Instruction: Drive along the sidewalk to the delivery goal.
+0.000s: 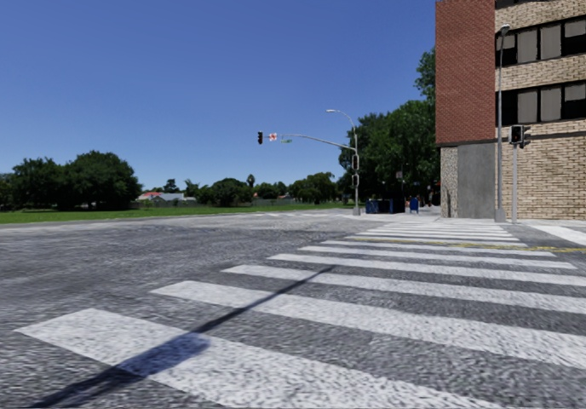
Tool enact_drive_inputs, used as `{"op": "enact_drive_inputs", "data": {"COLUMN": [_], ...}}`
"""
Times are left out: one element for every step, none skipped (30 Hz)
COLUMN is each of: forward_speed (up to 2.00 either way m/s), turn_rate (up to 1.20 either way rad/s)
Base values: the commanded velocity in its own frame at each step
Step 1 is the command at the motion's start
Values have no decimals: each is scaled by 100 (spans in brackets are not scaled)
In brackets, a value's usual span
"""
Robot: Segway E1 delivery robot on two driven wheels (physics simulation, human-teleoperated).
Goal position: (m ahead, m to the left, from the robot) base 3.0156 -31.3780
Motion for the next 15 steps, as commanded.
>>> {"op": "enact_drive_inputs", "data": {"forward_speed": [200, 200, 200, 200, 200, 200, 200, 200, 200, 200, 200, 200, 200, 200, 200], "turn_rate": [-55, -55, -55, -55, -55, -55, -55, -55, -55, -55, -55, -55, -55, -55, -55]}}
